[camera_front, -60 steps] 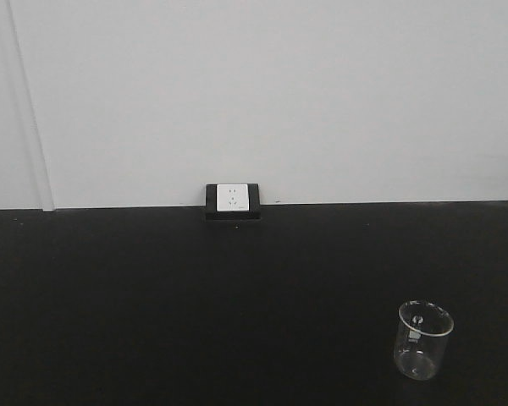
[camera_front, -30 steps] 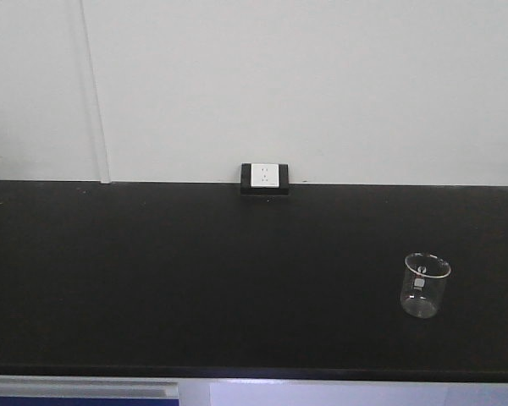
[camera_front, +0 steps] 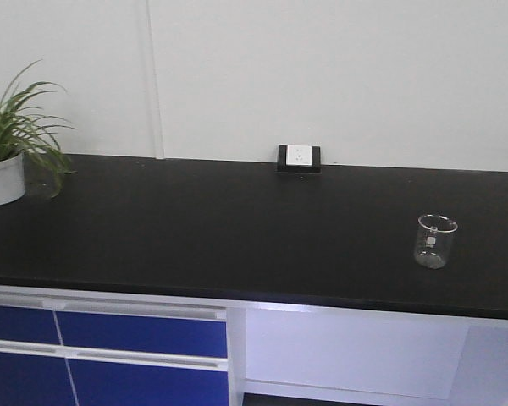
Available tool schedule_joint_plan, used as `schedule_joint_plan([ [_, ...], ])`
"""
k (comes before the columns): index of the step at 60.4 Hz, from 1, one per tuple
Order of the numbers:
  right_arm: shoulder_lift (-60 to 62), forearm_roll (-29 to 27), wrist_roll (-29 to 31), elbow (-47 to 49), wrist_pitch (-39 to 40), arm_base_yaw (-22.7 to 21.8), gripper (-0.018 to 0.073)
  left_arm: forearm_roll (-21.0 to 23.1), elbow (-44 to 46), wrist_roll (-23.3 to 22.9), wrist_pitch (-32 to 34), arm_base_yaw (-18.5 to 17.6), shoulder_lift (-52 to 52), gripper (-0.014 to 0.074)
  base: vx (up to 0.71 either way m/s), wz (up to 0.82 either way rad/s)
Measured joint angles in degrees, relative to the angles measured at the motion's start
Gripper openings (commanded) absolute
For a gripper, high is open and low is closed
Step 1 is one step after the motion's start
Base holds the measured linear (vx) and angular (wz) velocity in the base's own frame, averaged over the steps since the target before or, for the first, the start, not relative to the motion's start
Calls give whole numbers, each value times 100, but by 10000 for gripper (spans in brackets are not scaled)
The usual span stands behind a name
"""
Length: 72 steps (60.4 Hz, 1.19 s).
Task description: Grab transparent chemical and place on left bench
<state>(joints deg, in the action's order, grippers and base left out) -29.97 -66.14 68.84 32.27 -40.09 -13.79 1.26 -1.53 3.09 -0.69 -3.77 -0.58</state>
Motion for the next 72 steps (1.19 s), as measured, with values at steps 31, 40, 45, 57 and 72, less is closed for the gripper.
schedule_joint_plan([
  [31,0,0,0,0,-135,0,10,0,0,0,0,0,0,-3,-36,44],
  [40,0,0,0,0,-142,0,10,0,0,0,0,0,0,-3,-29,61],
  [45,0,0,0,0,-144,0,10,0,0,0,0,0,0,-3,-27,62],
  [57,0,0,0,0,-149,0,10,0,0,0,0,0,0,-3,-24,62],
  [72,0,0,0,0,-149,0,10,0,0,0,0,0,0,-3,-18,60],
])
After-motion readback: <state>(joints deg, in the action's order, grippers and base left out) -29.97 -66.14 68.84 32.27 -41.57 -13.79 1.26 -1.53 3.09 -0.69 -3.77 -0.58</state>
